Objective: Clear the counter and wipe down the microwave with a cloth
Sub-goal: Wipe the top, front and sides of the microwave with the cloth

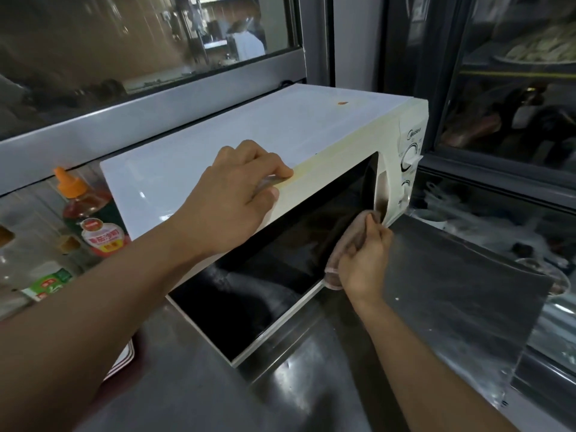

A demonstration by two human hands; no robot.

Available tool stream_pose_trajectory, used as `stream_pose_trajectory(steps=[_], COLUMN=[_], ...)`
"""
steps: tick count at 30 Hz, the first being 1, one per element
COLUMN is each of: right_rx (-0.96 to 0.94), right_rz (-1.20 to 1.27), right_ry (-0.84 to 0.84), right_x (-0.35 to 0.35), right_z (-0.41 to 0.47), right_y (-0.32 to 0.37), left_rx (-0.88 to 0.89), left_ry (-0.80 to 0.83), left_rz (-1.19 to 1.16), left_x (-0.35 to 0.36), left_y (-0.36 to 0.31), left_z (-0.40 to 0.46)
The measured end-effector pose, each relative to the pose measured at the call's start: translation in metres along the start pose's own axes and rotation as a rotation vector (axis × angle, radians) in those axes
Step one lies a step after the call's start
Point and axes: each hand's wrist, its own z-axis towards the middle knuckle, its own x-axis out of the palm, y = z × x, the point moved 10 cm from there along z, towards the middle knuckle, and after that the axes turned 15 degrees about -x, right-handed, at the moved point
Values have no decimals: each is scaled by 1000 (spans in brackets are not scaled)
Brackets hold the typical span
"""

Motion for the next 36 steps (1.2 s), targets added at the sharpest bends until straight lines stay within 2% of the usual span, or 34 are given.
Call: stream_pose_trajectory(steps=[4,7,10,12,14,18,20,24,28,30,34,36], right_rx=[-217,-255,-115,31,87,61,46,-270,-334,-281,73,114], right_rz=[37,58,130,108,63,0,-6,10,43,77,164,144], right_ry=[-132,-187,-166,-60,16,97,109,-68,-216,-200,-23,30], right_x=[-21,-19,-1,15,23,26,21,-5,-11,-2,28,33], right_z=[27,24,-2,-25,-42,-35,-26,-6,-13,-26,-68,-77], right_y=[64,76,43,15,-5,-10,9,92,103,84,19,8], left_rx=[2,4,9,13,8,3,11,4,-6,-7,-21,-28], left_ry=[3,2,1,3,9,0,3,3,9,10,11,11], left_rz=[-5,-4,-11,-23,-26,-38,-45,-44,-41,-32,-14,-4], left_x=[0,1,0,0,0,-1,-2,-2,-2,-2,-2,-2], left_y=[1,1,1,0,0,0,-2,-2,0,-1,-1,-1], left_z=[1,1,2,2,2,1,0,0,1,2,1,1])
